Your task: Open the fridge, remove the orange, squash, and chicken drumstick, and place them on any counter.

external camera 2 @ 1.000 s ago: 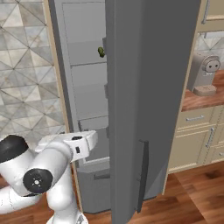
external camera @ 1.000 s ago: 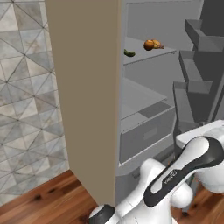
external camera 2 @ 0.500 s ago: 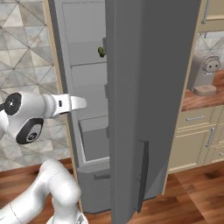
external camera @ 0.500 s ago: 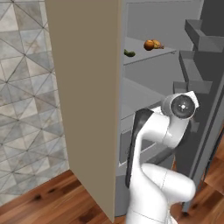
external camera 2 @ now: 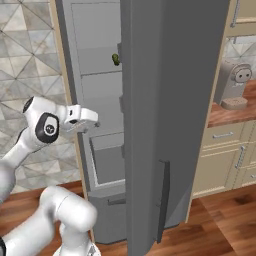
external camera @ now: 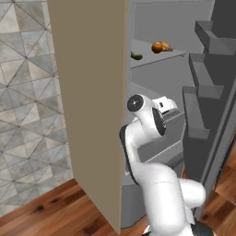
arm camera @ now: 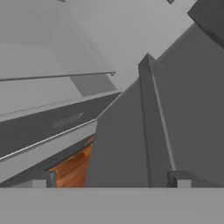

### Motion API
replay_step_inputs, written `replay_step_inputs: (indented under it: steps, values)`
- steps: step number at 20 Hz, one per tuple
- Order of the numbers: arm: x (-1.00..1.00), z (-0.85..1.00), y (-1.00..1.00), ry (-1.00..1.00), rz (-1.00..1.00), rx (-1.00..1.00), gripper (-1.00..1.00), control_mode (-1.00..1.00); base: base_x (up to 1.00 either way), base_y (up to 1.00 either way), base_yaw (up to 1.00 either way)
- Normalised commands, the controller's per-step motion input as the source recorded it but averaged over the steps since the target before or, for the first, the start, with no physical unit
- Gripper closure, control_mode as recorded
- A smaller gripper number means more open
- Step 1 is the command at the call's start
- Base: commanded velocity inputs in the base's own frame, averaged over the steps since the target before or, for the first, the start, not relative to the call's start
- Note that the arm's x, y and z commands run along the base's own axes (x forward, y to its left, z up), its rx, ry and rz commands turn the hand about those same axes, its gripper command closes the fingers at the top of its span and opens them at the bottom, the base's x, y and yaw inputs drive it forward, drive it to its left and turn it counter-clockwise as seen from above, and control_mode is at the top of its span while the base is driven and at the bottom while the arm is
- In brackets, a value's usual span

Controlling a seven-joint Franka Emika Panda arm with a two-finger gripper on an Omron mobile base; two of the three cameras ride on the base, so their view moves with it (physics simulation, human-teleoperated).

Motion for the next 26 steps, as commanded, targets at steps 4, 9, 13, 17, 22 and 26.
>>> replay_step_inputs:
  steps: [4,9,13,17,22,26]
  values:
    - [0.84,-0.50,-0.29,0.22,-0.13,0.00,-1.00,-1.00,0.00,0.00,0.00]
    - [0.48,-0.56,-0.57,0.09,-0.02,0.00,-1.00,-1.00,0.00,0.00,0.00]
    - [0.34,-0.67,-0.61,0.01,0.00,0.02,-1.00,-1.00,0.00,0.00,0.00]
    - [0.39,-0.63,-0.60,0.00,0.00,0.03,-1.00,-1.00,0.00,0.00,0.00]
    - [0.33,-0.47,-0.63,0.00,0.00,0.03,-1.00,-1.00,0.00,0.00,0.00]
    - [0.15,-0.38,-0.76,0.00,0.00,0.02,-1.00,-1.00,0.00,0.00,0.00]
